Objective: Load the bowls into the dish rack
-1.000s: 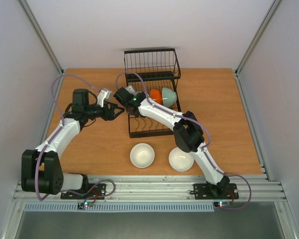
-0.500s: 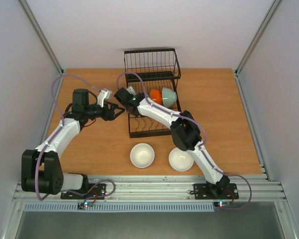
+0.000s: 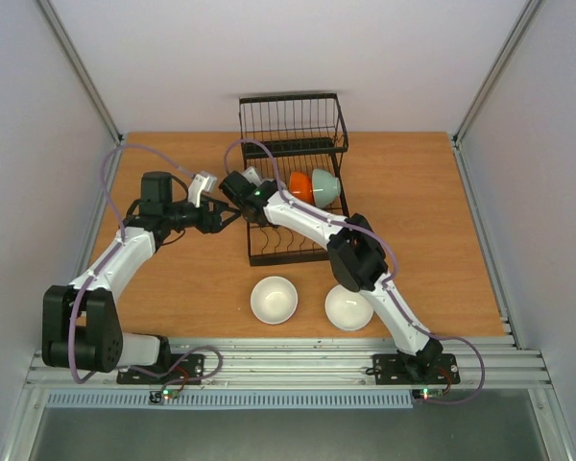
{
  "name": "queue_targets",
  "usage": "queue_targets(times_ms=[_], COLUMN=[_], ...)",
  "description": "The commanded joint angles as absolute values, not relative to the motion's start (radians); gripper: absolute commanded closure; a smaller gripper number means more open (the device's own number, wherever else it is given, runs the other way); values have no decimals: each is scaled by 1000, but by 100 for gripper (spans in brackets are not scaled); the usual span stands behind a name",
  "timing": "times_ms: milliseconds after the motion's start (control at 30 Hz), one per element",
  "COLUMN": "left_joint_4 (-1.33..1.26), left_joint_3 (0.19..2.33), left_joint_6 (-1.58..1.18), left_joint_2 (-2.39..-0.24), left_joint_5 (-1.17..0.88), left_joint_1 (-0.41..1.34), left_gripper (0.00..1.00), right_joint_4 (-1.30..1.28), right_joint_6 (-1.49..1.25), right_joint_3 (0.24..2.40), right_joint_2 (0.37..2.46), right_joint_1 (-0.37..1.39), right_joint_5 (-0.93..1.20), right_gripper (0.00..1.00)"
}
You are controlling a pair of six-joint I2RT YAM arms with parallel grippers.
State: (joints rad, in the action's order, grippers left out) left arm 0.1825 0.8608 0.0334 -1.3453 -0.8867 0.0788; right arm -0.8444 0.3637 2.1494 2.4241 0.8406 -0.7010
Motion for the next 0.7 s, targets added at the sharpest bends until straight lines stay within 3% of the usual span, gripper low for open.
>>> queue_targets(times_ms=[0, 400, 667], left_joint_4=[155, 159, 161], left_joint_3=[867, 870, 871], left_joint_6=[46, 48, 51], left_joint_2=[-1360, -1364, -1366], left_joint_5=[-909, -916, -917], left_joint_1=[74, 74, 74], left_gripper=[35, 35, 35], right_joint_4=[-838, -804, -662], right_joint_6=[357, 371, 385], right_joint_3=[2121, 2064, 1859], right_joint_2=[2367, 2287, 2068], right_joint_1=[838, 838, 846], right_joint_5=[-773, -862, -706], right_gripper=[29, 22, 22])
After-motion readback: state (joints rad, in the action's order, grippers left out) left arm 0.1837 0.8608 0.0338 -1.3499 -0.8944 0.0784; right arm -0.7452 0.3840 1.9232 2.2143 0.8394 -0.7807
